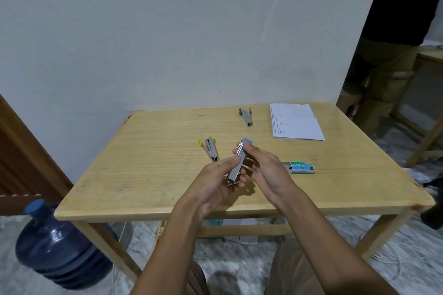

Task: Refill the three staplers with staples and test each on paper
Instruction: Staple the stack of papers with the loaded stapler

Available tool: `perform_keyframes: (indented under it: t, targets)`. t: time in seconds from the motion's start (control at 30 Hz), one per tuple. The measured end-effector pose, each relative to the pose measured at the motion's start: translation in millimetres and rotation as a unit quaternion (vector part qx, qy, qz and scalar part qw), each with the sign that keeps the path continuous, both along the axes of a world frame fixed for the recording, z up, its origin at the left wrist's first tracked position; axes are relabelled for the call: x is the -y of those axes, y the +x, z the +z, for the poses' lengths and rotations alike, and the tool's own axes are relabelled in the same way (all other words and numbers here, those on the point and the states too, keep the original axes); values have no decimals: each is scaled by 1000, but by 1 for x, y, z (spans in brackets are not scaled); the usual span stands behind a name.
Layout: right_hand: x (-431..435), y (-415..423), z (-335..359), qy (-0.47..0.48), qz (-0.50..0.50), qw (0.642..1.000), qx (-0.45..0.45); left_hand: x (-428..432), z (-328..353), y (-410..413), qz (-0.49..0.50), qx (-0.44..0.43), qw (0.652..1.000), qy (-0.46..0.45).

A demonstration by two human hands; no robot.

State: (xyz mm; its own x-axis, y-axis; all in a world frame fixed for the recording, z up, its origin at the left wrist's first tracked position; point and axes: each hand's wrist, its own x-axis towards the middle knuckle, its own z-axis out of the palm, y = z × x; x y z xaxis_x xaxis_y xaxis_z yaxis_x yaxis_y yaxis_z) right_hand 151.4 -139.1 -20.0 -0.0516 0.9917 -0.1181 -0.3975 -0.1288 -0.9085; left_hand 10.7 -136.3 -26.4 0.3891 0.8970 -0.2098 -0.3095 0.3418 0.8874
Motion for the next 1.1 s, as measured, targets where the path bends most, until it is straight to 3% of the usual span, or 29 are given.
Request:
perform_keyframes:
  t: [0.13,0.23,0.37,0.53,0.83,1.1]
  targets:
    - [3,0,3,26,-18,999,36,-2,2,2,4,-30,1000,8]
    - [3,11,7,44,-65,992,99,-9,3,6,19,-99,995,25]
    - [-1,45,18,40,-127,978,158,-34,5,21,72,-217,972,59]
    - [-8,93,30,17,-170,960,221,-83,12,72,95,-298,942,124]
    - [-42,154,32,12,-215,949,229,-186,5,174,24,-520,832,192]
    - [-80,180,24,11,-263,941,211,-238,-11,202,32,-594,792,135]
